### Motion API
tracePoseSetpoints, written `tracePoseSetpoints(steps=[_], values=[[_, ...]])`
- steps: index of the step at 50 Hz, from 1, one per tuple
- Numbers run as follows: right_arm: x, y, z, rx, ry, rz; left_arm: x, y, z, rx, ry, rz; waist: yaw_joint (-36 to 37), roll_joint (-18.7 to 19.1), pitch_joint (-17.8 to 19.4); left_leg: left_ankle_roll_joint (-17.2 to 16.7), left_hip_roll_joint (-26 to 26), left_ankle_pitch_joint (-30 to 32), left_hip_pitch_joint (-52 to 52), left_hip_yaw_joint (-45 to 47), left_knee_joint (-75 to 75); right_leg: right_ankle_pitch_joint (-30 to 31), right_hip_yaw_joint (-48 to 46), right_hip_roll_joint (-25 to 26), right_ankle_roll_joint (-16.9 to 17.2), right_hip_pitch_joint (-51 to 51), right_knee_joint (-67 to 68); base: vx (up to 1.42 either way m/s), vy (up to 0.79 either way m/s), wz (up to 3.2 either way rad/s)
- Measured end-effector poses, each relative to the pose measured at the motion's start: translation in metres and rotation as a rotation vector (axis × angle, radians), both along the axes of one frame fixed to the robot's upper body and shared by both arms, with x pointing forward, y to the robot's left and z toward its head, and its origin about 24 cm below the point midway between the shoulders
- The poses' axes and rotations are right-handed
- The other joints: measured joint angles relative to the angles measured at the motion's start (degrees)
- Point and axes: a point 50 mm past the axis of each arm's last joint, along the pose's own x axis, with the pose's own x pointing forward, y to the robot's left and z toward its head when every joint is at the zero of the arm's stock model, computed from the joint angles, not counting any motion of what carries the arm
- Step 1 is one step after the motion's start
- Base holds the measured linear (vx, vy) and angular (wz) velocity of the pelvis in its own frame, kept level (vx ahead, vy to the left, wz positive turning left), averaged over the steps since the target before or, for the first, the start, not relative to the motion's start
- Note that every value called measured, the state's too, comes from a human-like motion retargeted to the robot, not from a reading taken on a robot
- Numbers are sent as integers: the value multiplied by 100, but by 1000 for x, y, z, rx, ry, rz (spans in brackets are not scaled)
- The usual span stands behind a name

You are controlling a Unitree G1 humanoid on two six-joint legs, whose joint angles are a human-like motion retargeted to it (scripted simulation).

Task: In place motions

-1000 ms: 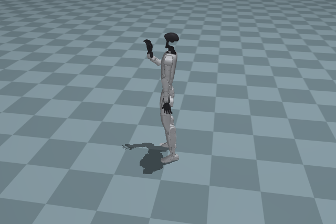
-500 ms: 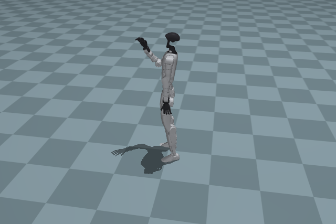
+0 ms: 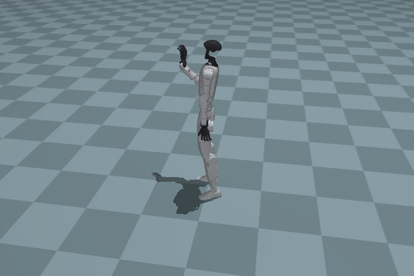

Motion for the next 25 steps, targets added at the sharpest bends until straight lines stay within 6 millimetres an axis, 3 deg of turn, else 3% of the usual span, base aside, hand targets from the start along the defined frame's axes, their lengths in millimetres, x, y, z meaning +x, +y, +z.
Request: tracePoseSetpoints(steps=[2,4,6,8,10,17,20,22,25], values=[[20,1,-16,227,157,172,3,1,0,1,-10,0,-33,28,36,5,11,-4,28,8,1,2,9,17,-5,22,1,0,0,0],[40,11,-30,387,359,479,8,2,-1,2,-24,1,-68,35,86,11,15,-4,54,-1,2,0,-3,26,-7,55,0,0,0,0],[46,25,-30,311,451,781,12,4,-1,3,-37,0,-91,36,104,14,16,-3,60,-23,3,-5,-32,29,-6,81,-4,0,0,0],[39,32,-18,182,396,908,14,5,-1,7,-46,-1,-87,29,89,14,16,-2,55,-41,4,-11,-57,31,-4,94,-10,0,0,0],[28,33,-3,101,273,862,15,5,-1,10,-51,2,-75,17,60,14,14,-1,44,-45,4,-15,-66,34,-5,92,-14,0,0,0],[-16,34,50,-491,85,74,20,6,-1,17,-55,6,10,-72,35,11,0,-3,40,-74,-5,-21,-88,20,-2,89,-6,0,0,0],[-15,44,58,-619,77,-38,18,4,-1,13,-56,10,36,-107,-30,3,2,1,9,-92,-7,-25,-116,16,0,74,-7,0,0,0],[9,54,53,-694,338,12,17,2,-1,5,-54,9,42,-105,-62,-1,6,4,-10,-100,-6,-25,-127,16,-1,62,-4,0,0,0],[46,58,25,-846,986,197,17,1,-1,0,-48,7,60,-133,-60,-2,3,10,-16,-117,-3,-26,-148,10,-3,71,0,0,0,0]])
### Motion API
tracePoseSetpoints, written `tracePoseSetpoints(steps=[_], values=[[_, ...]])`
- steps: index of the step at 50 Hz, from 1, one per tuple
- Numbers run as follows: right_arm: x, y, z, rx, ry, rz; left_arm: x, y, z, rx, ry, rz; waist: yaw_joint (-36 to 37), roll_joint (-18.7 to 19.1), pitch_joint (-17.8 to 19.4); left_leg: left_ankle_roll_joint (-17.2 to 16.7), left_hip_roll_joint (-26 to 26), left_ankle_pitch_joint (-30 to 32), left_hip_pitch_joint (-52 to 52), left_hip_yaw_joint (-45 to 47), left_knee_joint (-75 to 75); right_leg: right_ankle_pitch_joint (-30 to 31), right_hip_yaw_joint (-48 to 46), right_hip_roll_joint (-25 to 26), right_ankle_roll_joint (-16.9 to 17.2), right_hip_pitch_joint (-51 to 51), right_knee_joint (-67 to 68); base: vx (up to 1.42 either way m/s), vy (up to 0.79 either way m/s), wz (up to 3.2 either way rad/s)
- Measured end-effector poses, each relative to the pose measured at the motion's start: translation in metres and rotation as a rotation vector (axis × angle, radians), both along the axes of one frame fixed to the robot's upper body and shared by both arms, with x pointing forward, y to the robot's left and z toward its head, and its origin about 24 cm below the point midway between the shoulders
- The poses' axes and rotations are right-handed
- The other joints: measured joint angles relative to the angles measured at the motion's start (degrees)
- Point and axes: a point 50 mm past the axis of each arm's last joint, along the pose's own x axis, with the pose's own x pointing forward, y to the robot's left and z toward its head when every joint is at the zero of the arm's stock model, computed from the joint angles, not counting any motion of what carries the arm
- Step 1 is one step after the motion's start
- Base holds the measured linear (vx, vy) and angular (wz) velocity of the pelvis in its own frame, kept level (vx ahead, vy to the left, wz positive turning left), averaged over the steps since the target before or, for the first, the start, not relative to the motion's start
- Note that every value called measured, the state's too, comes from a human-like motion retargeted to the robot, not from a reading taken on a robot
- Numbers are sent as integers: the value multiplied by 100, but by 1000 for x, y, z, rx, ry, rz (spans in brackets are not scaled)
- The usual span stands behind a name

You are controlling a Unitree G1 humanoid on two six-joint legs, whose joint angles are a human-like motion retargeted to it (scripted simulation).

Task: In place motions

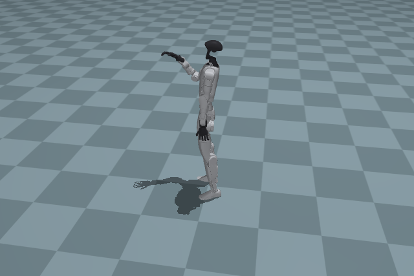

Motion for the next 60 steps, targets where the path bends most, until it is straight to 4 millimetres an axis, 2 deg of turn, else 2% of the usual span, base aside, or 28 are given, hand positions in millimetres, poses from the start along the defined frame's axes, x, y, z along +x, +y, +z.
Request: tracePoseSetpoints(steps=[2,3,5,9,11,13,16,18,20,23,26,28,30,32,35,38,40,43,46,48,51,52,53,55,57,58,59,60], values=[[4,-8,-14,-3,205,-62,0,0,0,-1,2,-4,36,-39,26,-2,-4,7,-8,-24,7,-4,-29,-7,1,20,-4,0,0,0],[1,-9,-14,6,186,-74,0,1,0,-2,2,-6,49,-58,44,-2,-7,12,-16,-42,11,-7,-53,-11,1,34,-8,3,-2,20],[-10,-5,-8,37,-18,-33,0,1,0,-4,0,-11,62,-90,67,-6,-12,23,-48,-84,20,-16,-111,-17,4,51,-19,3,-2,25],[-47,1,-2,181,-601,100,-4,1,0,-5,14,-21,54,-91,62,-12,-3,36,-128,-143,37,-27,-191,-13,11,44,-33,1,0,11],[-59,-1,-14,233,-742,123,-5,2,1,2,14,-28,35,-89,93,-12,1,39,-144,-159,41,-28,-212,-9,13,46,-37,0,0,0],[-62,-4,-38,229,-741,114,-4,2,0,14,-1,-33,35,-85,141,-14,5,41,-149,-168,44,-27,-224,-8,13,52,-40,0,0,0],[-52,-7,-99,209,-445,68,2,-1,-2,18,-57,-8,53,-85,225,-19,8,45,-137,-164,46,-25,-223,-8,12,66,-42,0,0,0],[-49,-9,-152,234,-158,19,9,-7,-3,21,-122,63,47,-83,277,-22,9,48,-120,-153,45,-21,-213,-8,9,76,-44,0,0,0],[-55,-11,-209,237,148,-27,22,-14,-4,27,-206,165,19,-68,320,-25,11,49,-100,-133,40,-16,-190,-6,4,79,-44,0,0,0],[-80,-20,-293,159,611,-122,57,-12,0,50,-380,246,-34,-20,387,-26,20,50,-59,-95,32,-4,-145,3,-2,83,-39,-1,2,-5],[-124,-39,-360,43,997,-277,112,5,18,87,-633,209,-44,20,472,-25,24,52,-12,-68,26,9,-108,9,-9,100,-35,-3,4,-9],[-163,-56,-393,-47,1218,-425,161,21,46,109,-858,145,-25,27,502,-25,18,59,-6,-64,26,14,-104,5,-12,104,-36,0,0,0],[-201,-68,-412,-120,1380,-546,203,32,81,124,-1071,85,-9,41,478,-27,12,70,-27,-72,26,14,-118,-3,-11,96,-40,0,0,0],[-252,-76,-424,-171,1581,-695,251,43,139,166,-1354,17,-1,57,398,-30,0,85,-88,-91,30,10,-150,-14,-10,65,-47,0,0,0],[-315,-86,-421,-160,1874,-910,297,58,233,288,-1731,-69,21,77,271,-32,-14,102,-177,-120,37,1,-194,-30,-5,24,-59,0,0,0],[-355,-84,-416,-15,2061,-1056,317,65,329,435,-2077,-138,22,77,198,-29,-32,115,-254,-178,58,-12,-253,-47,1,14,-69,0,1,13],[-372,-79,-415,115,2124,-1092,317,63,385,538,-2291,-178,-1,98,149,-26,-31,121,-302,-220,74,-21,-296,-48,8,14,-77,1,1,10],[-380,-78,-416,258,2153,-1069,307,57,447,709,-2546,-218,-62,215,55,-22,3,127,-367,-245,86,-31,-325,-13,20,-11,-86,5,5,7],[-380,-82,-415,314,2140,-1081,301,58,483,856,-2650,-196,-163,387,-1,-15,50,124,-386,-231,81,-27,-300,33,30,-46,-83,4,8,-9],[-373,-86,-415,333,2121,-1099,309,66,494,899,-2541,-185,-230,494,-7,-8,75,117,-395,-204,86,-17,-258,58,29,-80,-80,0,10,-20],[-359,-88,-417,386,2103,-1100,336,72,488,753,-2269,-202,-369,589,3,7,70,121,-395,-236,82,11,-275,78,5,-111,-88,-2,8,13],[-354,-88,-418,411,2100,-1092,341,73,486,742,-2224,-204,-546,619,14,24,33,145,-419,-399,76,37,-437,89,-30,-100,-122,1,4,164],[-348,-88,-419,442,2099,-1076,341,77,487,811,-2211,-204,-898,662,35,53,-42,197,-473,-747,66,80,-786,106,-92,-63,-193,3,2,215],[-335,-87,-421,456,2090,-1031,326,82,498,1073,-2327,-157,-1377,715,87,87,-136,264,-532,-1187,49,126,-1223,130,-156,-9,-283,4,-1,197],[-322,-86,-423,405,2079,-974,302,73,505,1250,-2616,-74,-1627,747,134,96,-162,290,-552,-1383,40,163,-1404,103,-146,0,-303,3,-1,44],[-316,-86,-423,364,2074,-944,290,68,505,1288,-2753,-63,-1414,728,126,83,-118,250,-501,-1141,36,152,-1146,63,-102,-43,-243,0,0,-237],[-312,-86,-424,327,2066,-927,281,64,502,-1321,2845,67,-842,680,83,42,-19,167,-394,-552,32,91,-542,36,-18,-151,-114,-3,0,-464],[-308,-87,-424,292,2054,-917,273,60,499,-1281,2765,77,-91,618,22,-13,107,62,-261,210,27,5,234,14,84,-290,50,-4,0,-354]])
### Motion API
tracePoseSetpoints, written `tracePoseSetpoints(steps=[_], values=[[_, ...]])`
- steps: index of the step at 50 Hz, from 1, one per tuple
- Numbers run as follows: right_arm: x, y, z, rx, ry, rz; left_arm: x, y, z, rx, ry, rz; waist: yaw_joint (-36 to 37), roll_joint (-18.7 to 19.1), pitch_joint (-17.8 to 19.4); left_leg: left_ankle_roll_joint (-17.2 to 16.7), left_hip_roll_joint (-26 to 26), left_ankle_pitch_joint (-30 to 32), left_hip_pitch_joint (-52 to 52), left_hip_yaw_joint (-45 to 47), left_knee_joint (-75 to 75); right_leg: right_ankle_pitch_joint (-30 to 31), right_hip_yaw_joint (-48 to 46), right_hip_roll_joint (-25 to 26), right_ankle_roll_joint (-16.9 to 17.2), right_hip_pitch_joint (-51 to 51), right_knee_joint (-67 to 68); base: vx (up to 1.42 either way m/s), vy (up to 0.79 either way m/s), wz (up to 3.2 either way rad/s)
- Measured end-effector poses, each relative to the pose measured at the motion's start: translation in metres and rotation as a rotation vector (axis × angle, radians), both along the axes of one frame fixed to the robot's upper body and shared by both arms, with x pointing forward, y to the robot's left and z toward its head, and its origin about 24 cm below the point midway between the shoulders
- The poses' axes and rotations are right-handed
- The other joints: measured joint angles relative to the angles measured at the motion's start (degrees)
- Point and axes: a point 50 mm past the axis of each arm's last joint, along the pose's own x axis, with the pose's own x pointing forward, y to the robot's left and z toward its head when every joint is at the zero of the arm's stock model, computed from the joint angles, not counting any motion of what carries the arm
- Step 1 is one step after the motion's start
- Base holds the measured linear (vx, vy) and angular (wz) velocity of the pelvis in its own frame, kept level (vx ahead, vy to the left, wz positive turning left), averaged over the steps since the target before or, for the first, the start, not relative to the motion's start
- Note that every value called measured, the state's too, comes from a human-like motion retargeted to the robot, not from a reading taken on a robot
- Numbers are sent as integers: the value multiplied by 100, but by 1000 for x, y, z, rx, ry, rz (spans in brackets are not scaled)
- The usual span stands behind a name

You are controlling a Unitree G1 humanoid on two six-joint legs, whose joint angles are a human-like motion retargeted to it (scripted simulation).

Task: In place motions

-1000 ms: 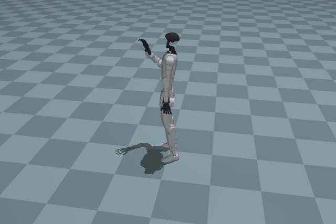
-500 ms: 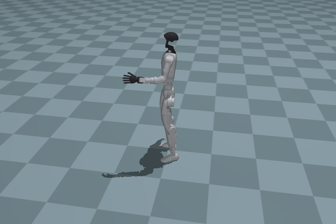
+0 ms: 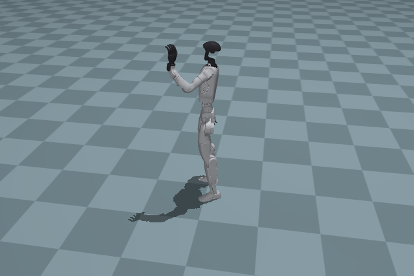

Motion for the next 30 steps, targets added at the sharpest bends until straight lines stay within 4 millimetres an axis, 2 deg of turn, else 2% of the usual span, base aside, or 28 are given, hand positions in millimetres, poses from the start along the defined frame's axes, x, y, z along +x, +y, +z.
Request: tracePoseSetpoints(steps=[3,5,6,8,10,12,13,14,15,17,20,23,28,30], values=[[5,5,-2,21,-40,-14,0,-13,-21,91,43,-22,-224,-76,42,25,-117,42,-20,-315,-8,55,-332,-31,-83,71,-85,-1,-2,3],[5,9,-3,45,-42,-46,7,-18,-47,113,177,-38,-148,-112,33,22,-130,41,-3,-279,-15,43,-298,-58,-66,81,-74,0,0,0],[4,11,-3,60,-39,-67,15,-18,-63,107,307,-30,-140,-125,34,24,-141,43,5,-292,-18,44,-316,-64,-70,91,-76,0,0,0],[3,15,-4,84,-34,-108,34,-11,-104,59,700,14,-114,-140,42,27,-152,43,24,-300,-24,43,-327,-71,-70,110,-77,0,0,0],[0,18,-4,98,-28,-142,51,-1,-165,-17,1323,71,-102,-144,62,30,-158,42,44,-306,-25,40,-338,-74,-67,138,-79,0,0,0],[-3,20,-5,104,-21,-161,49,4,-216,61,1871,60,-101,-174,105,35,-168,45,66,-327,-22,33,-369,-80,-66,186,-85,0,0,0],[-5,20,-5,107,-17,-164,44,9,-229,102,1994,46,-103,-197,141,38,-177,49,75,-345,-18,28,-392,-85,-67,215,-90,-4,-4,18],[-5,21,-5,111,-13,-159,39,15,-237,74,2023,42,-110,-226,189,39,-186,53,85,-363,-14,23,-416,-90,-69,246,-96,-4,-4,20],[-5,21,-5,116,-8,-152,35,21,-242,11,2004,45,-120,-257,244,41,-196,58,95,-381,-10,19,-440,-95,-72,277,-102,0,0,0],[-7,20,-4,126,7,-127,30,27,-242,-197,1814,31,-26,-304,310,31,-184,56,125,-315,-10,8,-379,-106,-60,282,-73,0,0,-33],[-12,17,-3,129,19,-105,25,38,-234,-482,1545,-50,506,-322,259,-17,-69,7,164,135,-20,-55,93,-125,32,102,101,1,1,-115],[-18,16,-2,136,36,-99,20,53,-217,-703,1284,-94,730,-297,205,-44,20,-6,152,302,-22,-72,289,-173,121,-76,265,-2,0,-56],[-21,16,-2,147,61,-88,1,95,-181,-974,798,-45,764,-153,168,-76,199,4,99,328,-9,-94,371,-309,311,-365,608,0,0,-5],[-20,14,-2,153,66,-58,-2,105,-175,-1135,581,-101,643,-182,146,-50,104,10,65,224,-7,-59,224,-211,187,-197,367,-1,1,73]])
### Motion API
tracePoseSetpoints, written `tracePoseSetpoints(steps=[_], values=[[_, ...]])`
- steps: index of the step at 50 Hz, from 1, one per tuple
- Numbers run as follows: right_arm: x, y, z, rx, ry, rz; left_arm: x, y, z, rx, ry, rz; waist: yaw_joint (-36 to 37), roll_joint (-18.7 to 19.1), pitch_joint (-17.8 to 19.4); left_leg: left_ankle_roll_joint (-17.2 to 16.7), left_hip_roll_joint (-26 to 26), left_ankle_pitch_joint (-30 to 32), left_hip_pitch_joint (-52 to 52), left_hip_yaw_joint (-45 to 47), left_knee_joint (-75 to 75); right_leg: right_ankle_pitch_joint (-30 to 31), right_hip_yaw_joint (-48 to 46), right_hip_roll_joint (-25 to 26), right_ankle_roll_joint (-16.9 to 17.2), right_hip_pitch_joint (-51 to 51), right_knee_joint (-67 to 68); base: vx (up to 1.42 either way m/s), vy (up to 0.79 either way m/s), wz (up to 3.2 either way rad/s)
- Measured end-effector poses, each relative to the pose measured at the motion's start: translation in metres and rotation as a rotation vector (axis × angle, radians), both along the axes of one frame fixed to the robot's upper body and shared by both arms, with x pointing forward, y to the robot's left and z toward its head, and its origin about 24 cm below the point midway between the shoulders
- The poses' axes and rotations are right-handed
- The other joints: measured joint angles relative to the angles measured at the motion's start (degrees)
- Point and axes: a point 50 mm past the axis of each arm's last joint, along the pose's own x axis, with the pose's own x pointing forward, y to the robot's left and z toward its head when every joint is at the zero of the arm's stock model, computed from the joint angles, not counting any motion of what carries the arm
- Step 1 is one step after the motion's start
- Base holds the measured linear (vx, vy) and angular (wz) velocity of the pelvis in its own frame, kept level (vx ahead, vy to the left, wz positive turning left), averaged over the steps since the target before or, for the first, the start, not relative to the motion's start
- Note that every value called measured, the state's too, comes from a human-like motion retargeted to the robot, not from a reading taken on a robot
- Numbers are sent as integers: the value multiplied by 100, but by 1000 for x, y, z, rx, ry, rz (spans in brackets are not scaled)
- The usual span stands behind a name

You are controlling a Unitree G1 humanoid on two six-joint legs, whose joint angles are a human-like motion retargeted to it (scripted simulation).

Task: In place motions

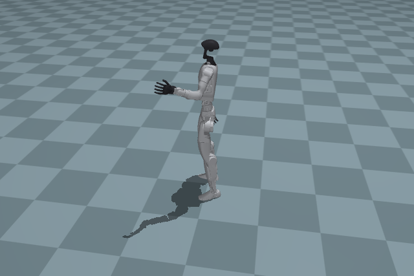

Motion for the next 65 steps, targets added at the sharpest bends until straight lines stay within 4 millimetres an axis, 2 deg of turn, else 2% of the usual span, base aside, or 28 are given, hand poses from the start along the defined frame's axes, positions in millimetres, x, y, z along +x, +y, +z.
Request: tracePoseSetpoints(steps=[2,5,7,8,10,15,17,18,20,21,22,23,25,27,29,32,35,37,40,42,45,47,49,55,57,60,62,65], values=[[-2,-2,1,5,16,27,11,-1,-4,-227,-138,30,-421,-33,2,54,-168,41,-56,-411,2,89,-467,114,-196,259,-340,-3,2,127],[-3,-3,2,21,45,45,35,-10,-17,-587,-285,-34,-366,-24,-80,47,-146,34,-60,-345,6,69,-414,115,-164,280,-349,-3,0,4],[-1,-4,2,30,49,49,34,-3,-18,-574,-266,9,-393,3,-85,48,-145,32,-62,-361,9,68,-435,125,-166,298,-364,0,0,0],[1,-5,2,34,47,53,30,1,-14,-518,-249,20,-413,17,-73,49,-142,30,-62,-368,9,68,-441,132,-167,304,-369,0,0,0],[6,-5,2,47,45,68,27,-1,9,-279,-233,-47,-472,42,-35,56,-130,23,-53,-366,8,71,-428,152,-167,309,-372,3,0,-2],[7,-5,2,46,42,63,32,-49,69,296,-260,-309,-549,8,17,60,-149,23,-22,-375,8,71,-420,129,-159,340,-374,0,0,0],[4,-5,2,51,51,42,44,-79,79,437,-204,-483,-529,-5,-15,61,-158,25,-19,-387,7,69,-427,116,-154,344,-374,0,0,0],[2,-5,3,52,57,33,54,-97,75,487,-101,-617,-511,-8,-44,63,-162,25,-18,-391,5,68,-426,112,-153,342,-373,0,0,0],[-3,-5,3,52,66,16,76,-135,50,589,317,-1051,-433,-16,-112,68,-163,20,-19,-379,3,69,-400,112,-151,320,-363,0,0,0],[-3,-5,3,51,69,15,79,-149,34,685,542,-1256,-412,-8,-129,70,-157,15,-15,-367,3,68,-382,121,-151,315,-361,0,0,0],[-3,-6,3,49,72,17,79,-157,22,762,735,-1394,-401,6,-138,73,-152,10,-9,-357,2,67,-365,132,-152,313,-361,0,0,0],[-2,-7,4,45,72,22,77,-160,18,860,836,-1419,-412,31,-130,75,-146,4,-1,-348,2,67,-349,147,-157,316,-364,-3,-2,-22],[4,-5,3,48,69,37,75,-158,20,1000,910,-1295,-428,45,-81,76,-136,-12,32,-281,2,63,-277,191,-183,316,-369,-2,-4,-36],[9,-1,2,58,72,54,73,-151,29,1039,830,-1111,-427,35,-20,71,-130,-28,82,-175,-8,70,-160,226,-210,287,-357,3,-3,-48],[12,1,1,55,74,80,67,-141,44,980,635,-957,-454,33,19,66,-135,-37,114,-109,-23,88,-79,234,-225,246,-349,3,-2,-37],[13,2,0,20,59,131,52,-125,74,873,244,-656,-454,26,39,55,-143,-42,137,-33,-46,114,6,236,-240,183,-340,-2,-1,-24],[7,2,0,-19,48,165,33,-111,101,855,-30,-402,-372,9,-30,38,-133,-44,124,25,-63,126,65,230,-239,100,-314,0,0,0],[3,1,0,-32,51,164,23,-103,111,842,-130,-298,-345,15,-79,32,-124,-48,106,48,-72,129,84,248,-246,64,-314,0,0,0],[1,2,0,-34,56,135,17,-92,116,807,-168,-215,-367,40,-112,28,-94,-56,92,66,-74,130,94,284,-248,49,-323,0,0,0],[1,2,0,-26,63,105,26,-82,105,706,-45,-254,-388,63,-129,29,-75,-59,85,82,-73,124,104,297,-243,35,-310,0,0,0],[-1,2,1,-6,80,55,53,-74,65,469,275,-498,-386,60,-149,33,-71,-61,107,81,-70,116,98,300,-239,68,-306,0,0,0],[0,2,2,7,87,27,55,-60,52,458,421,-478,-366,42,-124,37,-79,-63,134,80,-66,108,91,297,-245,106,-308,0,0,0],[2,2,2,21,89,14,54,-56,44,473,452,-454,-373,31,-73,40,-81,-67,174,80,-62,105,85,302,-249,154,-311,3,-1,0],[9,2,1,36,54,14,44,-71,22,604,354,-490,-357,4,70,47,-86,-76,274,119,-73,106,130,311,-255,215,-296,1,0,-1],[9,1,1,32,55,12,39,-80,2,695,376,-541,-327,-10,110,47,-86,-76,295,119,-74,106,127,311,-256,236,-297,0,0,0],[8,2,1,37,61,5,32,-89,-48,724,608,-717,-303,-15,128,46,-85,-77,307,117,-76,108,124,314,-256,249,-300,0,0,0],[9,2,1,41,50,-4,21,-94,-101,627,947,-933,-294,-11,161,47,-84,-78,324,125,-79,109,135,317,-257,255,-296,0,0,0],[11,2,0,43,31,-10,-16,-100,-176,422,1473,-1273,-274,-26,234,48,-91,-79,363,145,-81,111,158,315,-261,281,-292,0,0,0]])
